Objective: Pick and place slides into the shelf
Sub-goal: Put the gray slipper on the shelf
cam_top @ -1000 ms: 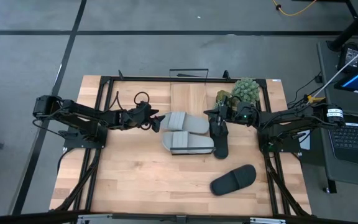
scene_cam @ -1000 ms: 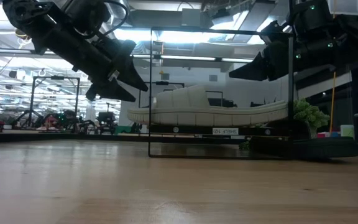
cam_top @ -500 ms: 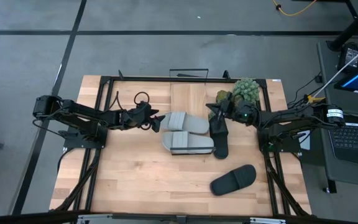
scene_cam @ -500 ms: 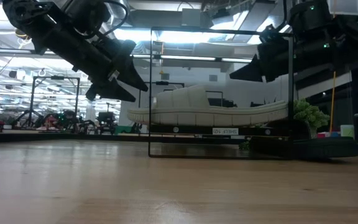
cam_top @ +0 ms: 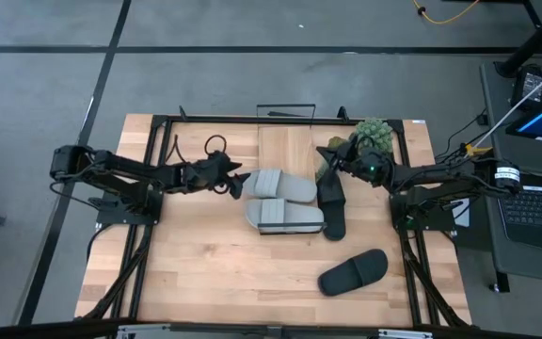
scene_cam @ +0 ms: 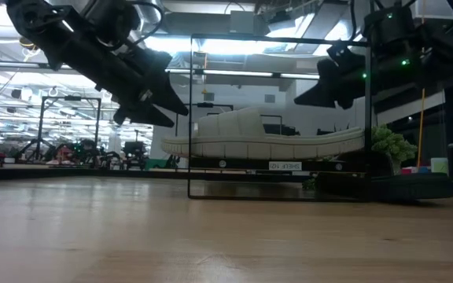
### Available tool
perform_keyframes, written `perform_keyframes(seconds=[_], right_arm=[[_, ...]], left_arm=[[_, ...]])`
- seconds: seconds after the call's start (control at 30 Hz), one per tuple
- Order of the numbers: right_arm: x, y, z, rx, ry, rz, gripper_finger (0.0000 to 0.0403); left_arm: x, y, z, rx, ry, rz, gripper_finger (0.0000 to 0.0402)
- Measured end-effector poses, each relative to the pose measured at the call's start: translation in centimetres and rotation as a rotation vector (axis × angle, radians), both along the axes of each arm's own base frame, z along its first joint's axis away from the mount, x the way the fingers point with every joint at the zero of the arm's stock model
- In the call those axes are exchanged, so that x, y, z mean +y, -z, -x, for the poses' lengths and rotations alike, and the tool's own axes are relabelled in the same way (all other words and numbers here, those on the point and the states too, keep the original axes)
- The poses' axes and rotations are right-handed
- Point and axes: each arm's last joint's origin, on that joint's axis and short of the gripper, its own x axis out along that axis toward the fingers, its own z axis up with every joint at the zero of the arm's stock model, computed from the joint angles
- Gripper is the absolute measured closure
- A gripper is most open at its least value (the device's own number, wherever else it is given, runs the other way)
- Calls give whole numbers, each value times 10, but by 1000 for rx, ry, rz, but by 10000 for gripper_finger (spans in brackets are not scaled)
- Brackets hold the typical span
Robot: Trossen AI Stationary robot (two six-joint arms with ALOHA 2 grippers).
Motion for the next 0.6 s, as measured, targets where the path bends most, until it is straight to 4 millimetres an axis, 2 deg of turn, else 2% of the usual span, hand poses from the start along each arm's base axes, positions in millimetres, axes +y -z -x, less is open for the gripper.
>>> perform_keyframes(seconds=[0.2,0.33,0.6], right_arm=[[-6,0,2,0,24,-2,397],[-6,1,2,5,27,-3,397],[-6,5,3,50,26,-16,397]], left_arm=[[23,-2,2,4,245,-13,152],[37,-4,6,17,353,-91,152],[58,-4,14,56,205,-154,152]])
